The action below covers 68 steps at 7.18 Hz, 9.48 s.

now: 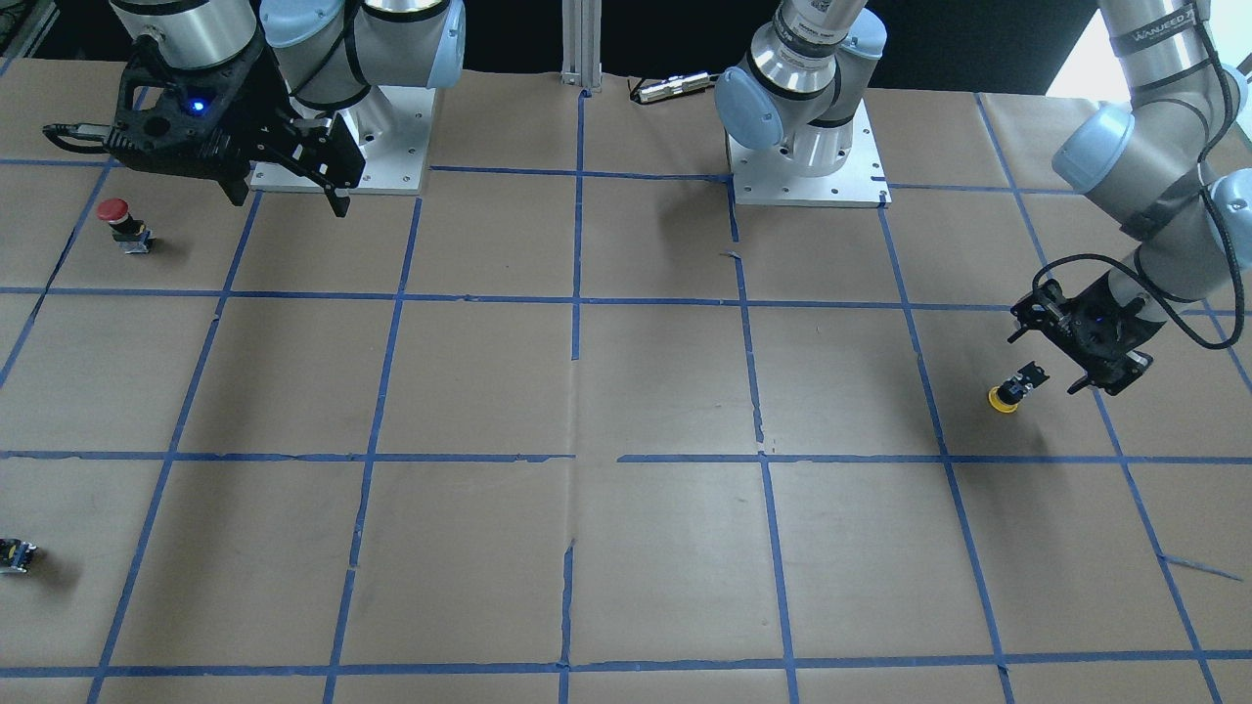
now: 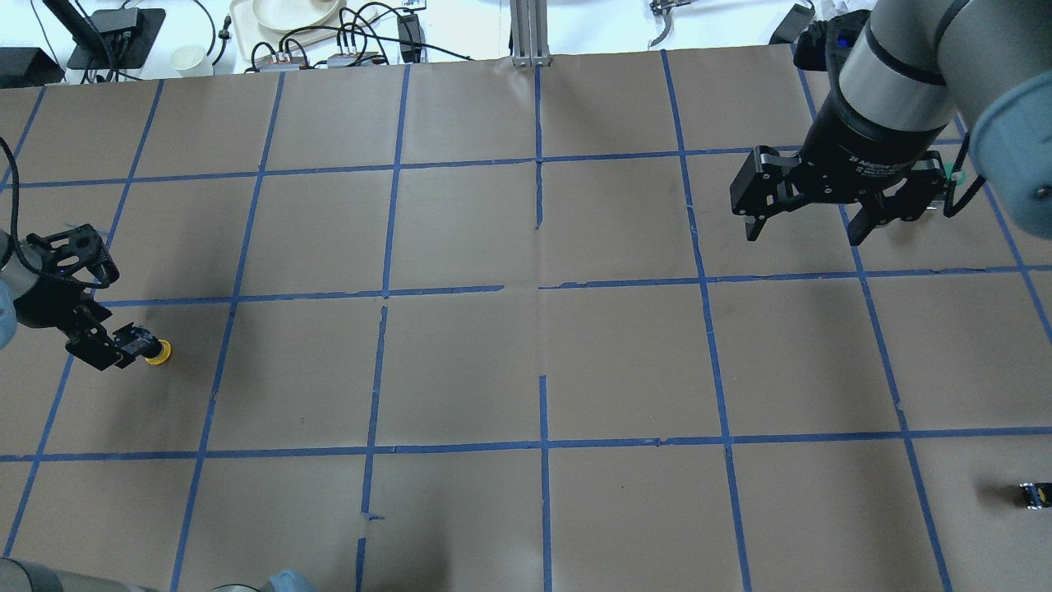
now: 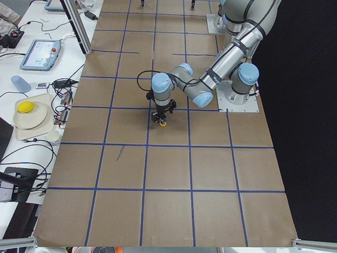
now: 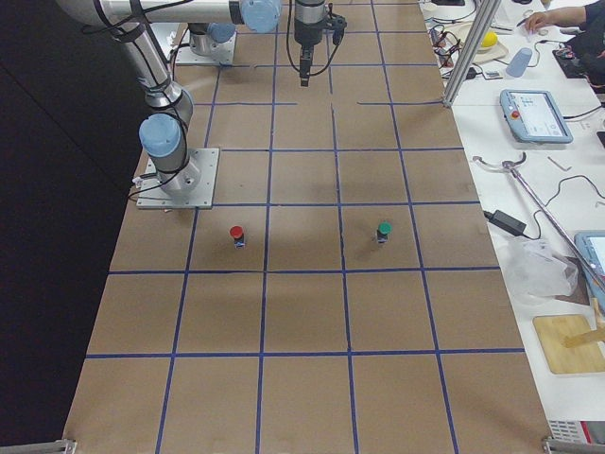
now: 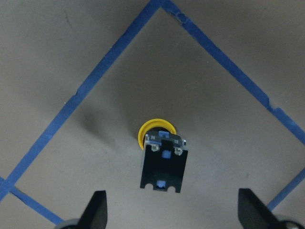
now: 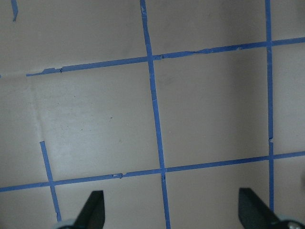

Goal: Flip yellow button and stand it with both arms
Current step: 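Move the left gripper down toward the yellow-capped button lying on its side, then close the left gripper on the yellow button's body, then lift the yellow button with the left gripper while the right gripper approaches, then close the right gripper on the yellow cap held by the left gripper, then open the left gripper and pull it back while the right gripper withdraws, then carry the button with the right gripper beside the green button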

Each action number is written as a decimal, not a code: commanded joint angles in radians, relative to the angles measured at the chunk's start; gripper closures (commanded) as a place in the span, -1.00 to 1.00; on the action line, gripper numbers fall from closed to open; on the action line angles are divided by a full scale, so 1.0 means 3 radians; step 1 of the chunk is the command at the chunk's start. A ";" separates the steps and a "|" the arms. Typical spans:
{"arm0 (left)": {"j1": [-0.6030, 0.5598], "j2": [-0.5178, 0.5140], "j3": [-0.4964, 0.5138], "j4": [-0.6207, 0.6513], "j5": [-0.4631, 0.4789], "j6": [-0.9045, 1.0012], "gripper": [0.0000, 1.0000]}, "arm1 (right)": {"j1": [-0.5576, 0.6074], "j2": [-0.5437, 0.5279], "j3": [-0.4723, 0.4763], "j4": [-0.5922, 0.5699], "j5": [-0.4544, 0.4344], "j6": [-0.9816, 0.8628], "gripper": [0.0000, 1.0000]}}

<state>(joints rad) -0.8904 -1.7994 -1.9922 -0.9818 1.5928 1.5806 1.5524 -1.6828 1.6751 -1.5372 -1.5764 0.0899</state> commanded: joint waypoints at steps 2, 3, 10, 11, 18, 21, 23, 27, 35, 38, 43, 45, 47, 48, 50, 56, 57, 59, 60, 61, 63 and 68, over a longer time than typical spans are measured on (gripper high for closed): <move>-0.0008 -0.0046 -0.0012 0.0000 -0.0104 0.0156 -0.86 | 0.0005 0.0000 0.0000 0.0001 -0.0002 -0.0003 -1.00; -0.0018 -0.0046 -0.0012 -0.0005 -0.0109 0.0172 -0.63 | -0.0005 0.0000 0.0000 -0.0004 -0.0002 0.0002 -1.00; -0.0226 0.0132 0.0024 -0.0198 -0.0352 0.0234 0.80 | -0.0020 0.0030 0.0005 0.0006 -0.0027 -0.0003 -1.00; -0.0369 0.0295 0.0080 -0.0645 -0.0517 -0.0055 0.80 | -0.0031 0.0091 0.0000 0.0001 -0.0033 -0.0049 -1.00; -0.1111 0.0777 0.0142 -0.2192 -0.3121 -0.3164 0.80 | -0.0460 0.0261 -0.0036 -0.0056 0.1371 0.0293 -1.00; -0.1587 0.0910 0.0106 -0.2183 -0.4049 -0.3804 0.80 | -0.0450 0.0286 -0.0005 -0.0081 0.2333 0.1329 -0.99; -0.1664 0.0910 0.0106 -0.2178 -0.4652 -0.4026 0.80 | -0.0399 0.0302 0.0020 -0.0071 0.2558 0.1908 -0.99; -0.1844 0.0900 0.0101 -0.2173 -0.5028 -0.4266 0.80 | -0.0394 0.0297 0.0092 -0.0061 0.3489 0.2783 -0.98; -0.1844 0.0874 0.0101 -0.2142 -0.5120 -0.4348 0.80 | -0.0133 0.0317 0.0327 -0.0066 0.3736 0.3019 -0.89; -0.1844 0.0890 0.0096 -0.2137 -0.5115 -0.4343 0.80 | -0.0169 0.0302 0.0281 -0.0066 0.3756 0.3024 -0.83; -0.1849 0.0895 0.0101 -0.2137 -0.5090 -0.4343 0.80 | -0.0179 0.0281 0.0312 -0.0066 0.3761 0.3049 -0.09; -0.1849 0.0910 0.0106 -0.2137 -0.5090 -0.4343 0.80 | -0.0184 0.0281 0.0312 -0.0066 0.3767 0.3049 0.39; -0.1844 0.0915 0.0106 -0.2137 -0.5090 -0.4338 0.80 | -0.0184 0.0281 0.0307 -0.0071 0.3767 0.3049 0.47; -0.1844 0.0910 0.0106 -0.2137 -0.5084 -0.4333 0.26 | -0.0189 0.0281 0.0302 -0.0071 0.3767 0.3049 0.50; -0.1844 0.0910 0.0116 -0.2137 -0.5084 -0.4379 -0.69 | -0.0199 0.0281 0.0302 -0.0076 0.3761 0.3055 0.51; -0.1711 0.0839 0.0523 -0.1861 -0.2815 -0.4597 -0.71 | -0.0823 0.0301 0.0210 -0.0025 0.2552 0.2129 0.52; -0.1711 0.0778 0.0728 -0.1866 -0.2262 -0.4639 -0.73 | -0.0833 0.0307 0.0210 -0.0020 0.2135 0.1719 0.52; -0.1782 0.0645 0.1127 -0.1876 -0.1264 -0.4726 -0.90 | -0.1128 0.0413 0.0220 -0.0076 0.1459 0.0556 0.59; -0.1924 0.0604 0.1260 -0.1866 -0.0733 -0.4727 -0.98 | -0.1307 0.0551 0.0220 -0.0096 0.1066 -0.0170 0.63; -0.2128 0.0593 0.1338 -0.1861 -0.0242 -0.4727 -0.99 | -0.1441 0.0628 0.0235 -0.0355 0.0788 -0.0739 0.67; -0.2293 0.0644 0.1323 -0.1861 0.0080 -0.4727 -0.99 | -0.1544 0.0766 0.0377 -0.1100 0.0332 -0.1783 0.67; -0.2063 0.0685 0.1354 -0.1861 -0.0104 -0.5027 -0.99 | -0.2259 0.0935 0.1191 -0.2907 0.0391 -0.3560 0.83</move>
<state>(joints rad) -1.5119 -1.5912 -1.5875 -1.5401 1.5669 0.1113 0.9317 -1.4301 1.9838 -2.2946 -1.4841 -0.8851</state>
